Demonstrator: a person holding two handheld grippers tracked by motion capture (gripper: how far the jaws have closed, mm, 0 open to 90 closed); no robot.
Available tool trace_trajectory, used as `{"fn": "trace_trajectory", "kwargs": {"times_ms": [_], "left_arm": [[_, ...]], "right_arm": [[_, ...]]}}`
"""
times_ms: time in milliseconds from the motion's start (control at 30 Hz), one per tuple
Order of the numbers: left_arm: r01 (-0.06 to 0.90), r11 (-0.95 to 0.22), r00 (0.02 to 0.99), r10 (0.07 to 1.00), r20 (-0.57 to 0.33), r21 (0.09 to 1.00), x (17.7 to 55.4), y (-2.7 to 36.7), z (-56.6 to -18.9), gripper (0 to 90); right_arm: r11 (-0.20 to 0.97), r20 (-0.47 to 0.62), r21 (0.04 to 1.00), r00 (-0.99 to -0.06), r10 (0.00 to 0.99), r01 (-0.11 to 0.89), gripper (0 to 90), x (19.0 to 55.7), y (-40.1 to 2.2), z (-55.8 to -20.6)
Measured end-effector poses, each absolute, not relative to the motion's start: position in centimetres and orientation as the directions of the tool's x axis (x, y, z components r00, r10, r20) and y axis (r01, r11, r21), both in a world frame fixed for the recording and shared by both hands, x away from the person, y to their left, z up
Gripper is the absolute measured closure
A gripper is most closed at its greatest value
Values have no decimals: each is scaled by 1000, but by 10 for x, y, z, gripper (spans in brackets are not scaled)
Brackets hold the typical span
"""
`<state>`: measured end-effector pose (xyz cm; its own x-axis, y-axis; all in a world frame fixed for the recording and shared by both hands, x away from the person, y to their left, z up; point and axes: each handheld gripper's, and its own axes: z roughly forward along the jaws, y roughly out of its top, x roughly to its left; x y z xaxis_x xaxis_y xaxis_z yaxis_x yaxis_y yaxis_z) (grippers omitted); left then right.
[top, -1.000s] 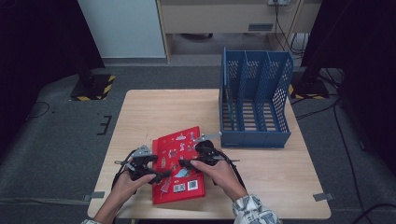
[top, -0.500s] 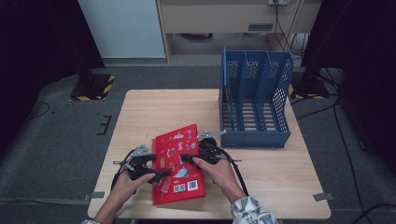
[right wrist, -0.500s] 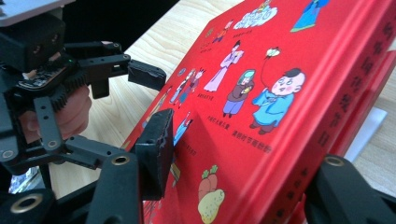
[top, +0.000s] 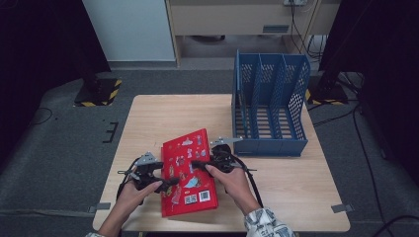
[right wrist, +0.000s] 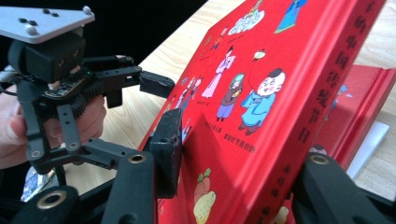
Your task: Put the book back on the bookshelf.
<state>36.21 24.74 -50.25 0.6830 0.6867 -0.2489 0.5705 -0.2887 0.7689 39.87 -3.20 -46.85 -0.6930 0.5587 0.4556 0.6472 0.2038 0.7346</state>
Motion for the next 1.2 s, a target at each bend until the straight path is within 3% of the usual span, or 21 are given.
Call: {"fn": "trace_trajectory", "kwargs": {"times_ms": [667, 967, 1200], "left_arm": [[602, -227, 678, 652, -340, 766, 365, 254, -503, 0], [616, -231, 705, 587, -397, 753, 367, 253, -506, 0], [631, -230, 697, 588, -411, 741, 369, 252, -502, 24]], "right_arm": [[170, 473, 761, -715, 514, 626, 655, 399, -34, -453], [165, 467, 780, -737, 488, 604, 675, 398, -33, -449], [238, 397, 791, -769, 502, 563, 601, 399, -29, -444]]}}
